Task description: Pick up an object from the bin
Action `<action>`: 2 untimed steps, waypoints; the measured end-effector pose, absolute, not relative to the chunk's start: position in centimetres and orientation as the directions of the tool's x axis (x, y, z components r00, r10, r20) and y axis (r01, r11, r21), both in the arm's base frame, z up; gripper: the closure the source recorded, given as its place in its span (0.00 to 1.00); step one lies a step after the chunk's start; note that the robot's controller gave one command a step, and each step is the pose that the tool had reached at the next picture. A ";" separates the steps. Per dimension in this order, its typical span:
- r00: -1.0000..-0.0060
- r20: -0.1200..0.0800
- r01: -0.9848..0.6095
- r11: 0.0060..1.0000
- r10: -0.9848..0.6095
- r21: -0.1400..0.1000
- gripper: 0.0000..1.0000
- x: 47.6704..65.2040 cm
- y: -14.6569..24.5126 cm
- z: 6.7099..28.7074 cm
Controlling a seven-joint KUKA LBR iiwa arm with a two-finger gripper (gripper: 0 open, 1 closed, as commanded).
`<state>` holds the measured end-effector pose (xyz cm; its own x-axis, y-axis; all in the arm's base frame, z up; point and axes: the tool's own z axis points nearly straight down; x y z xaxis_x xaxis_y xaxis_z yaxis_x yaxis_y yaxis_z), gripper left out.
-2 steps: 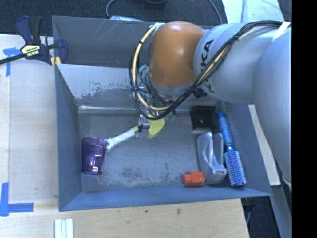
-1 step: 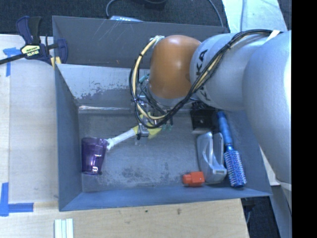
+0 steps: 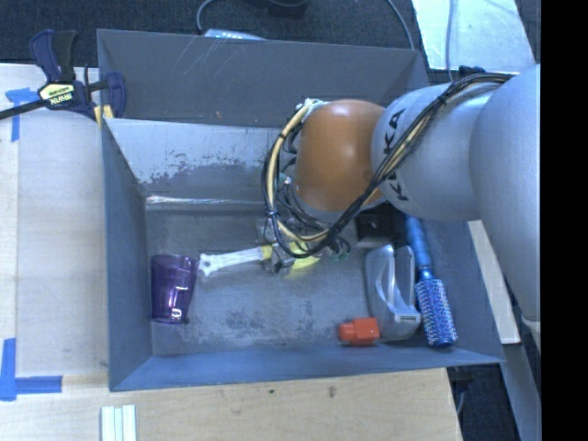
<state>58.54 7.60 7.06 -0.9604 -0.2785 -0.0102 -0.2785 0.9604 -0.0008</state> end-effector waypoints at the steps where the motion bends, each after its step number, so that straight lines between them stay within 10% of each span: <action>1: -0.960 -0.010 -0.278 0.960 -0.278 -0.001 1.00 58.5 7.6 7.1; 2: -0.961 -0.008 -0.278 0.961 -0.278 0.000 1.00 58.5 7.6 7.2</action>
Offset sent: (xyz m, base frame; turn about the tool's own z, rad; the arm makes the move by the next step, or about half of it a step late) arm 0.0026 -0.0086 0.1777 0.0307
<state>58.47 7.58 7.24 -0.9606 -0.2779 -0.0085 -0.2779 0.9606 -0.0004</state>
